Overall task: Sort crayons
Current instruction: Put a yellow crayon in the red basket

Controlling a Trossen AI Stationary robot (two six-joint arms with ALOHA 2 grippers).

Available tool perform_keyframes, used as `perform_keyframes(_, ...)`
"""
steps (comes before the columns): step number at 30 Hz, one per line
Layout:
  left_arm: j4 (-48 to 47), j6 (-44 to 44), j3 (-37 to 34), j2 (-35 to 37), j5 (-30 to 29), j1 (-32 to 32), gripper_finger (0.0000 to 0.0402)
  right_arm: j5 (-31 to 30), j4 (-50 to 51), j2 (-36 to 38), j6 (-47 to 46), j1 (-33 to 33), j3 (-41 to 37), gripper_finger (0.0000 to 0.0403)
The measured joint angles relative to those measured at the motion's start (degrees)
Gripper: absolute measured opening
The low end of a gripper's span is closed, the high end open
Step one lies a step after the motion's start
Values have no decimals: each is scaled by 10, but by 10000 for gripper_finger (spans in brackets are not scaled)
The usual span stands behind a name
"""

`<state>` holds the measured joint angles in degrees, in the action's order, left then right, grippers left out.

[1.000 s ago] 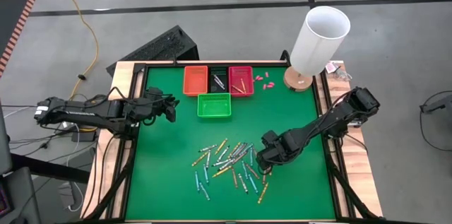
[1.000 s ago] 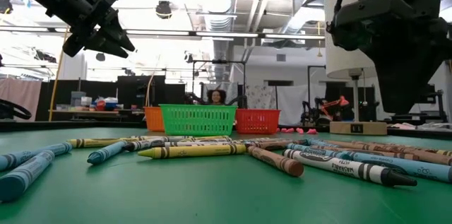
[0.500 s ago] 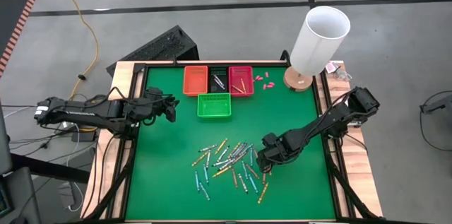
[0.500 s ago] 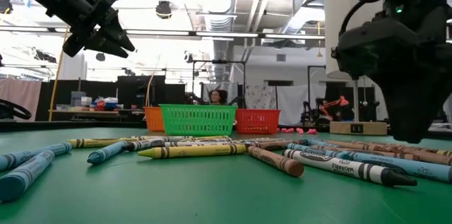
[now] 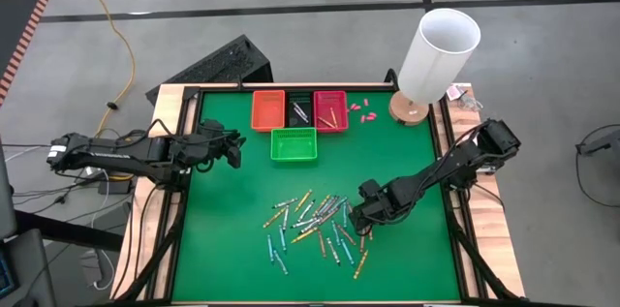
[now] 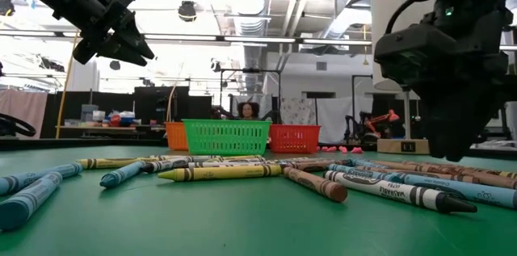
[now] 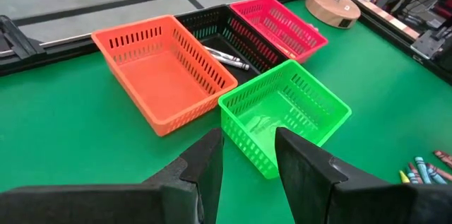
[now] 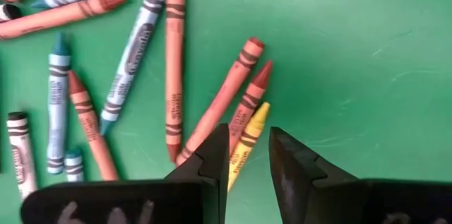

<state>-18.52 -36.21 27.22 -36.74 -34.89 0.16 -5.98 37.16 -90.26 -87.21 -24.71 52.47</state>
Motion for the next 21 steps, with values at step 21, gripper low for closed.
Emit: perform_keyframes(21,0,0,0,0,0,0,119,0,5,0,-40,-12,-3,98)
